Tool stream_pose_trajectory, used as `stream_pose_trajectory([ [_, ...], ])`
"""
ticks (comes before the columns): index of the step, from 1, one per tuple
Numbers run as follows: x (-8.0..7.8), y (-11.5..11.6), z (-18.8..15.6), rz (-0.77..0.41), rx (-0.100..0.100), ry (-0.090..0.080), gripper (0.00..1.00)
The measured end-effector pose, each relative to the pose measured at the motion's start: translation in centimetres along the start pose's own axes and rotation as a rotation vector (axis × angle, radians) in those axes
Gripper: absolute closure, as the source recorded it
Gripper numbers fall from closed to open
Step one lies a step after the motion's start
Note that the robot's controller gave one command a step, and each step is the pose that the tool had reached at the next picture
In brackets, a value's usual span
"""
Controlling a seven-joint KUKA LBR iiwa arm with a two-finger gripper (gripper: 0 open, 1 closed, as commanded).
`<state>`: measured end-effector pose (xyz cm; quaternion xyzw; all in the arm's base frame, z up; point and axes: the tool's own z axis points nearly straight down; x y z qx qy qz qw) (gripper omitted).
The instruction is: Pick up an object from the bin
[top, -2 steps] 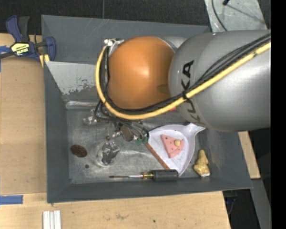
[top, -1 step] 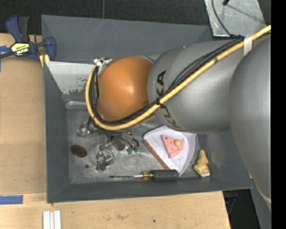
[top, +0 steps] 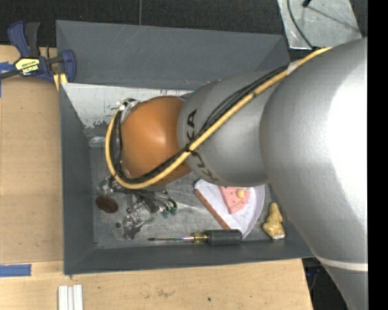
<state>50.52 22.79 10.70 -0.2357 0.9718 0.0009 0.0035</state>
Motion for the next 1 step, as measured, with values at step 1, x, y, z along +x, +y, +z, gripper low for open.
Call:
stream_pose_trajectory([
  [1,-3.16,-1.58,2.89,-0.205,0.000,-0.021,1.00],
])
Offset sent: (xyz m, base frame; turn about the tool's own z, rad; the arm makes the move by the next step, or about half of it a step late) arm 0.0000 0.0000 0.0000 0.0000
